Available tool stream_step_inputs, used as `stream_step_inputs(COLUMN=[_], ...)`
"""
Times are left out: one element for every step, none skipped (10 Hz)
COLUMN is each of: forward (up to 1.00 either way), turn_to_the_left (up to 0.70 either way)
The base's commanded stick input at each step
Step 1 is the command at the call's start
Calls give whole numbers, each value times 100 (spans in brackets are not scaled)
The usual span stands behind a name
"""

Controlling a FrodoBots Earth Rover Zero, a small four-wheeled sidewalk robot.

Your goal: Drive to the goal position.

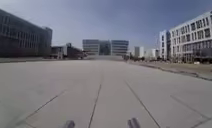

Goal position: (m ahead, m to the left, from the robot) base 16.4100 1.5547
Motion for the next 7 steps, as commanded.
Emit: stream_step_inputs(forward=[100,100,100,100,100,100,100], turn_to_the_left=[0,0,0,0,0,0,0])
